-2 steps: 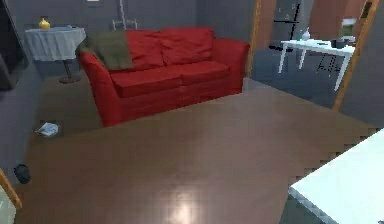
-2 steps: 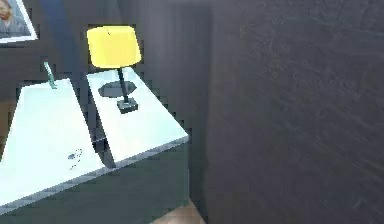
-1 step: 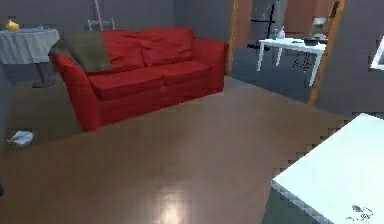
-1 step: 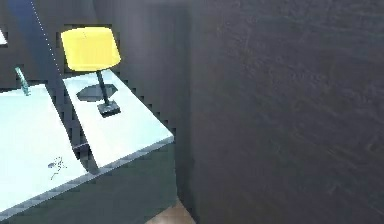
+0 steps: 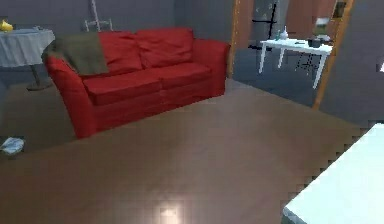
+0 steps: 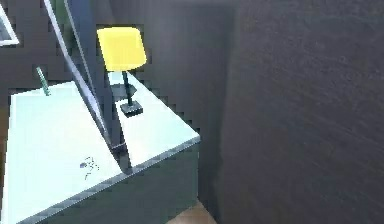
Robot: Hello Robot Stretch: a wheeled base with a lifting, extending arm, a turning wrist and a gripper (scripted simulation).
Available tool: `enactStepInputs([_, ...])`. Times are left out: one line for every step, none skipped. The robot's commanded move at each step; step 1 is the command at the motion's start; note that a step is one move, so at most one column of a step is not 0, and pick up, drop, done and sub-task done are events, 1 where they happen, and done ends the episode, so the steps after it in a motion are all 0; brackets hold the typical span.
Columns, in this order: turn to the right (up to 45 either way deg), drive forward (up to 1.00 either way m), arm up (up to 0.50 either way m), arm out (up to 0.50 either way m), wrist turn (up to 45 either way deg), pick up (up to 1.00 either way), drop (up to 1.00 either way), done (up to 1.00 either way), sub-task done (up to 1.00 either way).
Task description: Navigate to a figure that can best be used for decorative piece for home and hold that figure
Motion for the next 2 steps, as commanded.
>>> enactStepInputs([-30.0,0.0,0.0,0.0,0.0,0.0,0.0,0.0,0.0])
enactStepInputs([0.0,0.75,0.0,0.0,0.0,0.0,0.0,0.0,0.0])
